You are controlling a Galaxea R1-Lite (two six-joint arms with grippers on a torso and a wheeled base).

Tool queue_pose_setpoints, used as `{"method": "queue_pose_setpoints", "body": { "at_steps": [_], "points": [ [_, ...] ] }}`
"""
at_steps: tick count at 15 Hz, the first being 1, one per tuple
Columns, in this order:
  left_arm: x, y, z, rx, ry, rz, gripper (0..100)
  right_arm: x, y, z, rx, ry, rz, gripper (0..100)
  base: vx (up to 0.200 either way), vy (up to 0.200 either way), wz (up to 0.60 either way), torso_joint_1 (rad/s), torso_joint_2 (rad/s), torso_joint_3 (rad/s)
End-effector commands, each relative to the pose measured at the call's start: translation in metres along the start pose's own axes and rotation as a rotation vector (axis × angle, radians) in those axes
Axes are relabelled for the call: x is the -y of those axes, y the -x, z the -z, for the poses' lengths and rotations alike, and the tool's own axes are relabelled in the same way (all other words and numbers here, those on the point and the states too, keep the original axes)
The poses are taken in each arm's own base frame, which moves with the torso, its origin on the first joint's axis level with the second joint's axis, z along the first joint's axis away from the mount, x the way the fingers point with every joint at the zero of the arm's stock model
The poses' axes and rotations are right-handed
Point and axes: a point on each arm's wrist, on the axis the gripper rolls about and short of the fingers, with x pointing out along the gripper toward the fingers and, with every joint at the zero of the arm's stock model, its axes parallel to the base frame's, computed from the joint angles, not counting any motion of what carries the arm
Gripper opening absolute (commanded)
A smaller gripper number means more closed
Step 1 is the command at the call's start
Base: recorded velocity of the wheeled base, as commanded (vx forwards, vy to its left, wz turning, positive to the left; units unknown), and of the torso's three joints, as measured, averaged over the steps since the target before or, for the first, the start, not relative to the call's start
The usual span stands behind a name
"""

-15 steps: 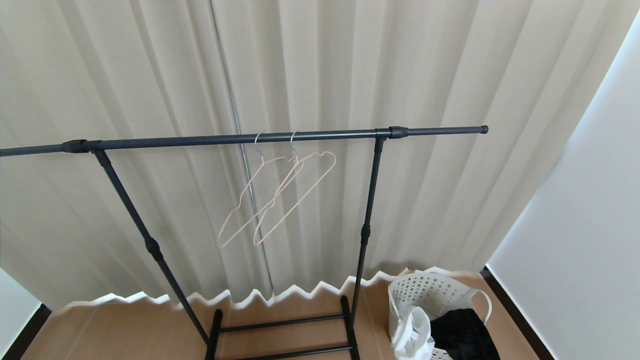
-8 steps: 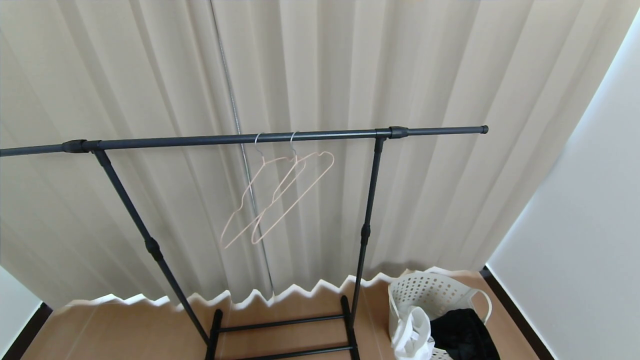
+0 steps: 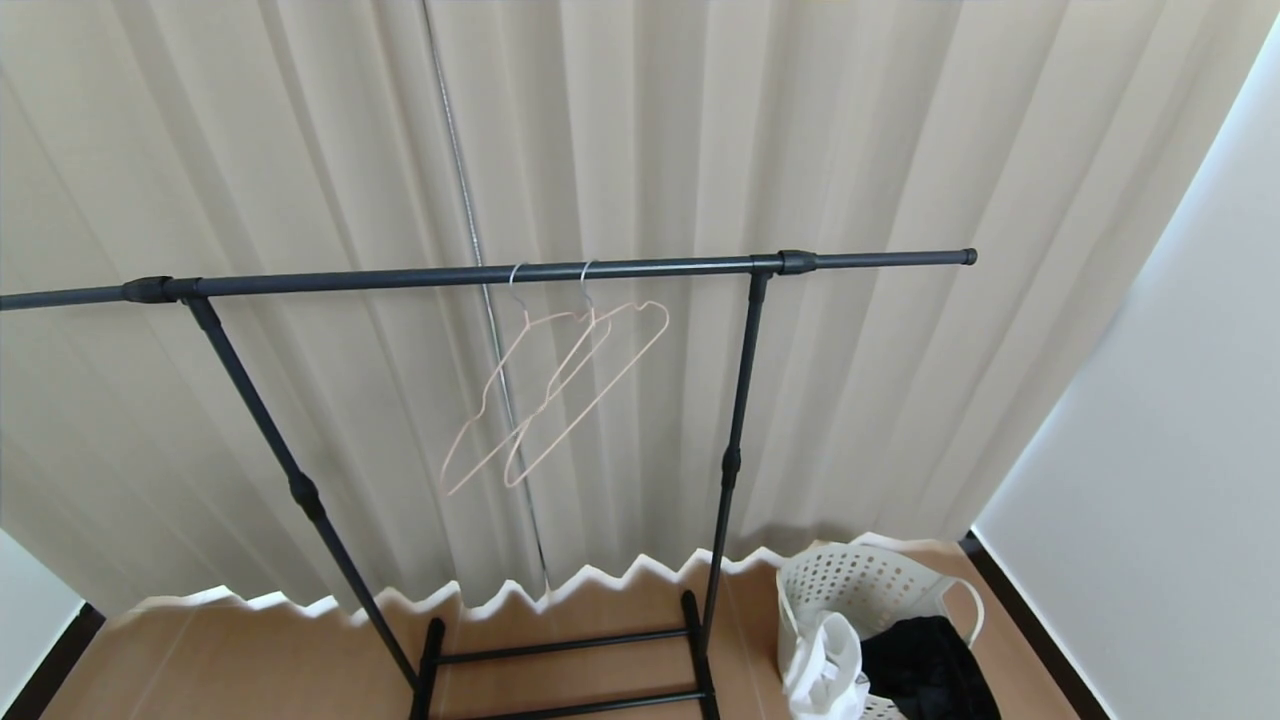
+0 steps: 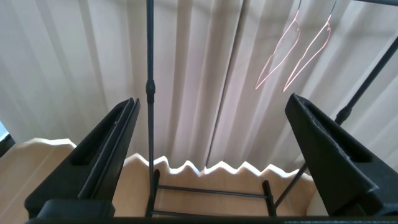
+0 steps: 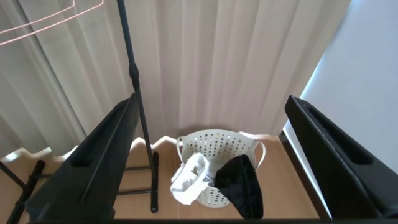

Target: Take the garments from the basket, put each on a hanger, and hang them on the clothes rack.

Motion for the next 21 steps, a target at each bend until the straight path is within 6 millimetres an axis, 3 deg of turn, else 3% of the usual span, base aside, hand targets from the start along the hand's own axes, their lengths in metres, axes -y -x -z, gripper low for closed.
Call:
{"method": "queue_pose_setpoints", "body": {
  "at_steps": [1, 21],
  "points": [
    [0.0, 0.0, 0.0, 0.0, 0.001, 0.0, 100, 0.0, 0.0, 0.0002, 0.0, 0.001, 0.0, 100, 0.0, 0.0, 0.0, -0.09, 0.21, 0.1],
    [0.0, -0.0001, 0.0, -0.001, 0.002, -0.002, 100, 0.0, 0.0, 0.0002, 0.0, -0.001, -0.002, 100, 0.0, 0.0, 0.0, -0.133, 0.31, 0.175]
  ]
}}
